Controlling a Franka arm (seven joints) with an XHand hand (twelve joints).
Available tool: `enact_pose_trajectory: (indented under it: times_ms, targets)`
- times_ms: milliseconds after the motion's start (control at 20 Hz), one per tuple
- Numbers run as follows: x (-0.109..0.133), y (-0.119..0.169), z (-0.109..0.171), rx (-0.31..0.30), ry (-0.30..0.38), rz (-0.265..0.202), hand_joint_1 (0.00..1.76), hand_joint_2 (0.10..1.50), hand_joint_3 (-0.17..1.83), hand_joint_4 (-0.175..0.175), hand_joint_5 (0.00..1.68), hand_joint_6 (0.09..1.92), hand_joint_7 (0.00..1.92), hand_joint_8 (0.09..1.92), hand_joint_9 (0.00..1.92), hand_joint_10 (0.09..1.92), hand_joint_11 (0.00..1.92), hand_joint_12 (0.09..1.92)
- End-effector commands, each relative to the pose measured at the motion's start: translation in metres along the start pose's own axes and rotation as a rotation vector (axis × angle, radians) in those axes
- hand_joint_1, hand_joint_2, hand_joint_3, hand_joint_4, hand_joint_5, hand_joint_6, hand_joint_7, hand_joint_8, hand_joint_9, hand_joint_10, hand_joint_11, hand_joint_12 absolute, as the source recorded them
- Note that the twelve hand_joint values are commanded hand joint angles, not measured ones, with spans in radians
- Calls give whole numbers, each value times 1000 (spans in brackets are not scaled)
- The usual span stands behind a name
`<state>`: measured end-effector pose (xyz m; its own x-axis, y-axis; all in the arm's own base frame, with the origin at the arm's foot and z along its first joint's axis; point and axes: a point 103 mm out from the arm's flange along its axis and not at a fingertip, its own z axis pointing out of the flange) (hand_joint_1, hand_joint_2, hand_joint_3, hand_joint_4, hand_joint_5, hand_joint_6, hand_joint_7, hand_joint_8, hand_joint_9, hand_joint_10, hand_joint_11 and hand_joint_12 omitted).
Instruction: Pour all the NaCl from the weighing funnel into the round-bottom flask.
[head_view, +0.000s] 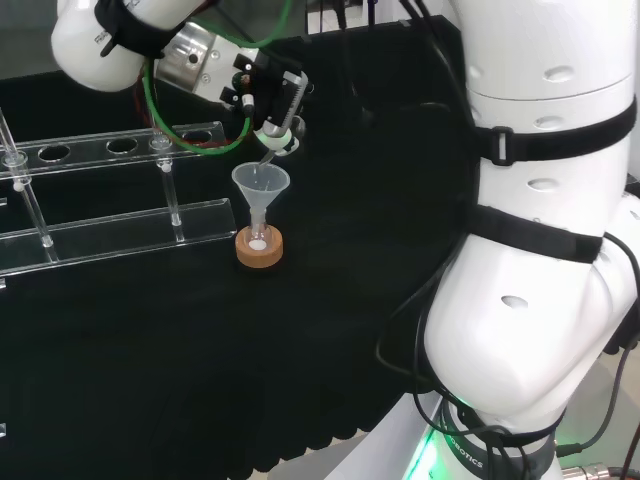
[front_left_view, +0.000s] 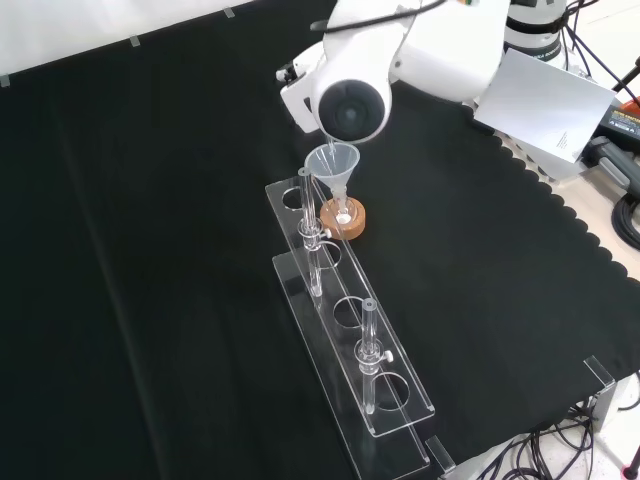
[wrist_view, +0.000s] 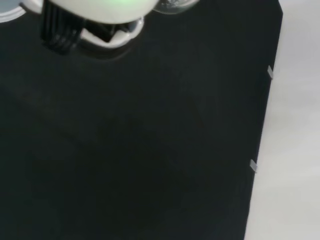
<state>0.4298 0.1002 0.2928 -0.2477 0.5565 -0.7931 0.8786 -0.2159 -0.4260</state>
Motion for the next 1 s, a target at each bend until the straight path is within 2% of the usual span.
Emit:
enact_pose_trajectory:
  times_ms: [50,800,1000]
  targets:
    - [-12,4,17,-36,84,-19,1136,610,717,175,1316,625,1170,494,1479,87,1100,868]
    - [-47,13,53,-62,326,-56,1134,615,712,175,1313,629,1170,491,1486,87,1108,866]
    - [-59,15,62,-61,461,-75,1134,616,710,175,1311,630,1170,491,1486,87,1109,865]
